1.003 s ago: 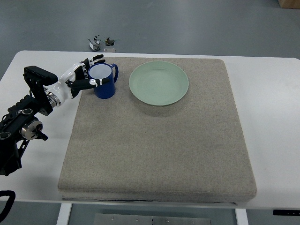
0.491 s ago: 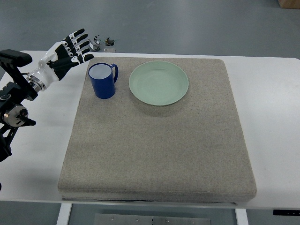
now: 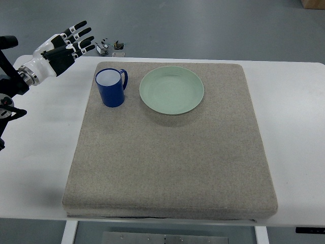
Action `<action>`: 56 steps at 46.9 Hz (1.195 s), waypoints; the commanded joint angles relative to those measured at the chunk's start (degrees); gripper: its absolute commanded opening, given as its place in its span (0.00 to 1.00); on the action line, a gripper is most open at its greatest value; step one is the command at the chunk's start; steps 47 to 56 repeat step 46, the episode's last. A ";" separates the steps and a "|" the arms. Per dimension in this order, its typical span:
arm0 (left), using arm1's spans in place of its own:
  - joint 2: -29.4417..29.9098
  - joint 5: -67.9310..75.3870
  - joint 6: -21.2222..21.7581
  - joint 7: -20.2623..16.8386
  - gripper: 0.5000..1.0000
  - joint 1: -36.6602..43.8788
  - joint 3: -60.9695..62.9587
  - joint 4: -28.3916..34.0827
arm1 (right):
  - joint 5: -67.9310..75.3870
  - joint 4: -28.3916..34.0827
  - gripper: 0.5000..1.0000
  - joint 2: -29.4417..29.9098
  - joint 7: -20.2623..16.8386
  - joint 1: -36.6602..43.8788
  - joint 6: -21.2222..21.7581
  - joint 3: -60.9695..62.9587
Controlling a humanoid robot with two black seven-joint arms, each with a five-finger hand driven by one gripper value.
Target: Place cup left of plate with left hand
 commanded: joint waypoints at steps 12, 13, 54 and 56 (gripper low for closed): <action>-0.09 -9.53 -1.81 7.25 1.00 -0.17 0.02 1.11 | 0.00 0.00 0.87 0.00 0.00 0.00 0.00 0.00; -0.09 -9.62 -1.81 7.33 1.00 -0.18 0.02 1.11 | 0.00 0.00 0.87 0.00 0.00 0.00 0.00 0.00; -0.62 -9.71 -1.81 8.04 1.00 -0.88 -0.16 2.51 | 0.18 1.32 0.87 0.00 -0.18 -0.09 0.35 0.09; -0.62 -9.71 -1.81 8.04 1.00 -0.88 -0.16 2.51 | 0.18 1.32 0.87 0.00 -0.18 -0.09 0.35 0.09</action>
